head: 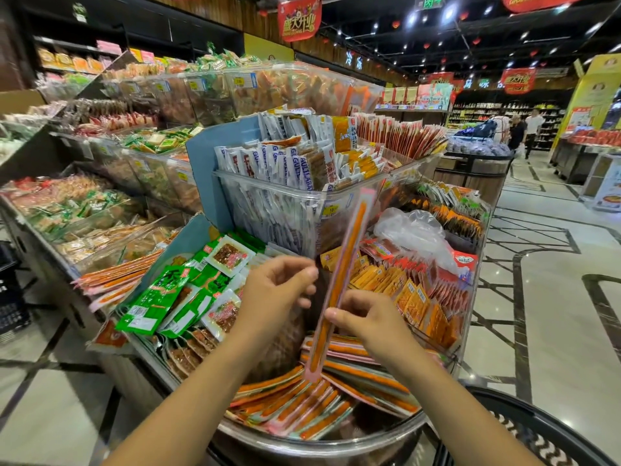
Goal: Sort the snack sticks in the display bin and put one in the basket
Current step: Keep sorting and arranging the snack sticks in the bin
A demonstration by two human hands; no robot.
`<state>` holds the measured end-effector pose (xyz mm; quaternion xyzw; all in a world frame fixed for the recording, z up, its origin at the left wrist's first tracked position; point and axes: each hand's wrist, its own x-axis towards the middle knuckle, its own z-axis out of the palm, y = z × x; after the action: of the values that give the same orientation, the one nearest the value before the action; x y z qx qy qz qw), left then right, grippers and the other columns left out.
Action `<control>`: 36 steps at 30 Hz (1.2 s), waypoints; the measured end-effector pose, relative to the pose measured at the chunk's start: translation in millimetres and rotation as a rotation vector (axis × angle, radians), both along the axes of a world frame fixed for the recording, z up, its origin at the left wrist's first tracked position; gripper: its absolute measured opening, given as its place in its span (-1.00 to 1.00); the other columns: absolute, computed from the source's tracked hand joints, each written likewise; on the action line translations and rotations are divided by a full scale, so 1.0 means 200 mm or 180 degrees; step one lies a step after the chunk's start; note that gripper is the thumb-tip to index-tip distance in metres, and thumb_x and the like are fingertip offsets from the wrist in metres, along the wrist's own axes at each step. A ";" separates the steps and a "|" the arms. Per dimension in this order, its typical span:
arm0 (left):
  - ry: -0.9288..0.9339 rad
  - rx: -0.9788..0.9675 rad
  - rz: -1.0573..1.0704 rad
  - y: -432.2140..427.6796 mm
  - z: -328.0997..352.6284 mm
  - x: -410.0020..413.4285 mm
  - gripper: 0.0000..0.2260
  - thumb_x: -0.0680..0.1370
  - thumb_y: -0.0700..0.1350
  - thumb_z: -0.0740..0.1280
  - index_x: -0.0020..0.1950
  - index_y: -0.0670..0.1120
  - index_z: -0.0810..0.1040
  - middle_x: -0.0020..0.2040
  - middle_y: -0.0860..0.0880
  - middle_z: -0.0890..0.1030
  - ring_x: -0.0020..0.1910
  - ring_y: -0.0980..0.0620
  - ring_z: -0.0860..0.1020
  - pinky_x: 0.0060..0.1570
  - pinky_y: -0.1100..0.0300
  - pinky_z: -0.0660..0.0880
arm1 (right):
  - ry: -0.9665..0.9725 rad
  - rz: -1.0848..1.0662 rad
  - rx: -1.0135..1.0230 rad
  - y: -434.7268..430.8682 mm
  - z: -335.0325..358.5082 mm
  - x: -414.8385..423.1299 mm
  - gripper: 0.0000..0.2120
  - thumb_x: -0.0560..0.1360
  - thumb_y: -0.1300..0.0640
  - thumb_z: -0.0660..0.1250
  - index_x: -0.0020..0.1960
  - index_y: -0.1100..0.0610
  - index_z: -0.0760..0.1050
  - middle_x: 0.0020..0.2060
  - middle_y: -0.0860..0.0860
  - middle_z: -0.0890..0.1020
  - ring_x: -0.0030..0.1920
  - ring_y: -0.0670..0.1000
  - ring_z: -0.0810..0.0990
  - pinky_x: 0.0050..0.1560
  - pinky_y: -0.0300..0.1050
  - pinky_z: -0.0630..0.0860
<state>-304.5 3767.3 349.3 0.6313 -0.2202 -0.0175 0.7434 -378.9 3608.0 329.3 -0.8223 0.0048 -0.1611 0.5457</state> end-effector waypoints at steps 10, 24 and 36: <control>0.0403 0.0160 0.0182 0.10 -0.23 -0.16 -0.93 0.50 -0.24 0.47 -0.03 -0.19 0.68 -0.35 -0.11 0.65 -0.37 0.02 0.60 -0.39 0.23 0.53 | -0.0097 -0.0437 0.1346 0.02 0.05 0.03 -0.79 0.54 0.12 0.45 -0.10 0.29 0.62 -0.36 0.04 0.64 -0.34 -0.05 0.58 -0.36 -0.23 0.47; -0.0821 0.0186 0.0695 0.16 0.02 -0.04 -0.87 0.50 -0.16 0.50 -0.23 0.03 0.69 -0.37 0.09 0.60 -0.43 0.18 0.44 -0.36 0.30 0.38 | -0.0777 -0.0400 0.0159 0.09 0.19 -0.01 -0.93 0.57 0.09 0.40 -0.08 0.01 0.64 -0.25 -0.08 0.65 -0.26 -0.13 0.62 -0.24 -0.31 0.51; -0.1378 0.1116 0.0493 -0.06 -0.10 -0.11 -0.87 0.40 -0.09 0.57 -0.17 0.12 0.67 -0.33 0.20 0.61 -0.40 0.22 0.46 -0.35 0.29 0.36 | -0.1404 -0.0686 -0.1344 0.01 0.27 -0.01 -0.95 0.52 0.18 0.45 -0.12 0.07 0.67 -0.21 -0.13 0.65 -0.12 -0.12 0.59 -0.10 -0.11 0.52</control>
<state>-326.2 3754.7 330.1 0.7541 -0.3186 0.1366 0.5577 -380.4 3610.7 383.2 -0.8573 -0.0601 -0.3898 0.3308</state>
